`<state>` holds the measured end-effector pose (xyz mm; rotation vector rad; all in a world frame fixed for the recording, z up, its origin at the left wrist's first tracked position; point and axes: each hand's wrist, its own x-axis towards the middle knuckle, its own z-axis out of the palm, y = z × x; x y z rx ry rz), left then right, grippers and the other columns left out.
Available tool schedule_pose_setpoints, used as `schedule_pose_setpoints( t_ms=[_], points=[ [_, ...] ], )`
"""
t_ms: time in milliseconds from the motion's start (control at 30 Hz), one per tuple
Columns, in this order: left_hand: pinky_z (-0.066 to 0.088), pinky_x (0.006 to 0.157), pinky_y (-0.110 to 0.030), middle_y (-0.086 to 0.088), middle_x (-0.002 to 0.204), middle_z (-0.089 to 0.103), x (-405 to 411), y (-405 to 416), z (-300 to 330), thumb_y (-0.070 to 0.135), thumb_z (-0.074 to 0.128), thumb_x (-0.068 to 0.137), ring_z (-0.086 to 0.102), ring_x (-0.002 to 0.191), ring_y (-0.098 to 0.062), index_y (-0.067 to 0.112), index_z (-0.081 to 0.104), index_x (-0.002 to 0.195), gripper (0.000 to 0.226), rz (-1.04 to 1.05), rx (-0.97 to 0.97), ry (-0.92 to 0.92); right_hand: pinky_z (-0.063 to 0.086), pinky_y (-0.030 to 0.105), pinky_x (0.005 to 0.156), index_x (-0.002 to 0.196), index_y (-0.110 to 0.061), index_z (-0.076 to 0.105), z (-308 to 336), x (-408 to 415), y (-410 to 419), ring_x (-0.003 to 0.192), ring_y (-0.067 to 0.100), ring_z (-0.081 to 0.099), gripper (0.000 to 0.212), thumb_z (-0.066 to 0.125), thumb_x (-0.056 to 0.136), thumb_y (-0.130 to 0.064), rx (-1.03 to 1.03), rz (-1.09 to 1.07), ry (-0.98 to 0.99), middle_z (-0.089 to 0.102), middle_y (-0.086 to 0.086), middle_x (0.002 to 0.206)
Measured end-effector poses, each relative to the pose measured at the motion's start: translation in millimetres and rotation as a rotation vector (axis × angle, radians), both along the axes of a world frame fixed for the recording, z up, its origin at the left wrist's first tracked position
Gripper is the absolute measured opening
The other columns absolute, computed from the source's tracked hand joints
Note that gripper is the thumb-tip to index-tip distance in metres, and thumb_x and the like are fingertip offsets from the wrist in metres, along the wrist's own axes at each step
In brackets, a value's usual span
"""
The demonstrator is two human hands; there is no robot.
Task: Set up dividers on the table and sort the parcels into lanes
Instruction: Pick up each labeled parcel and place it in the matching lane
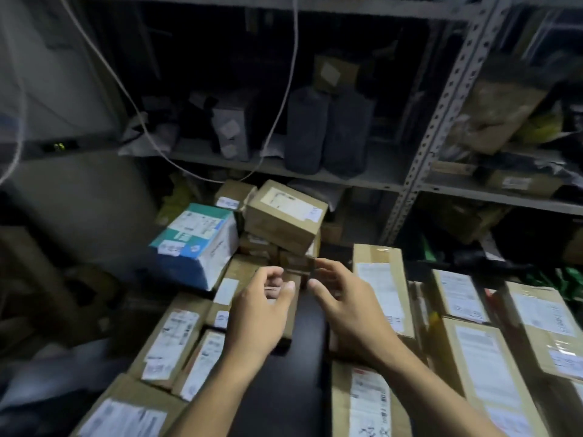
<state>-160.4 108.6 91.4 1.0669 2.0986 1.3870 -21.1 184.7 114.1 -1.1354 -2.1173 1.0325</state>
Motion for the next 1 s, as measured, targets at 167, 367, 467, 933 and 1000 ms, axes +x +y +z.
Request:
schedule_pose_setpoints(
  t_ms=[167,367,467,933,1000],
  points=[
    [0.048,0.071,-0.015,0.024,0.093,0.063,-74,-38,-21,0.033,0.068,0.089,0.059,0.082,0.014,0.038,0.060,0.104,0.018,0.059,-0.066,-0.042,0.043,-0.001,0.072,0.135,-0.029,0.055,-19,-72,-25,0.094,-0.021,0.056,0.042,0.061,0.095,-0.040,-0.040,0.059,-0.039,0.063,-0.022,0.109],
    [0.047,0.066,-0.010,0.016,0.091,0.065,-144,-72,-49,0.026,0.069,0.089,0.058,0.082,0.015,0.032,0.060,0.103,0.018,0.190,-0.079,-0.093,0.046,0.005,0.064,0.134,-0.026,0.055,-49,-143,-42,0.082,-0.015,0.061,0.041,0.058,0.096,-0.039,-0.183,0.114,-0.124,0.065,-0.017,0.102],
    [0.044,0.071,-0.010,0.009,0.106,0.065,-181,-70,-61,0.024,0.067,0.090,0.061,0.089,0.005,0.023,0.060,0.113,0.024,0.251,-0.059,-0.169,0.055,0.019,0.073,0.137,-0.023,0.053,-60,-178,-38,0.088,-0.001,0.068,0.044,0.057,0.096,-0.041,-0.341,0.107,-0.104,0.068,-0.013,0.104],
    [0.048,0.088,-0.031,-0.006,0.140,0.054,-341,56,-112,0.040,0.055,0.097,0.058,0.118,-0.020,0.019,0.039,0.147,0.057,0.218,-0.179,-0.334,0.052,0.040,0.096,0.135,-0.013,0.055,-109,-321,43,0.111,0.018,0.062,0.042,0.048,0.102,-0.037,-0.632,-0.162,0.120,0.065,0.002,0.129],
    [0.056,0.080,-0.035,-0.004,0.118,0.066,-341,58,-114,0.034,0.054,0.098,0.066,0.100,-0.017,0.018,0.050,0.137,0.042,0.173,-0.208,-0.309,0.054,0.043,0.096,0.130,-0.014,0.058,-111,-326,42,0.110,0.021,0.065,0.032,0.050,0.103,-0.029,-0.643,-0.176,0.178,0.067,0.004,0.126]
  ],
)
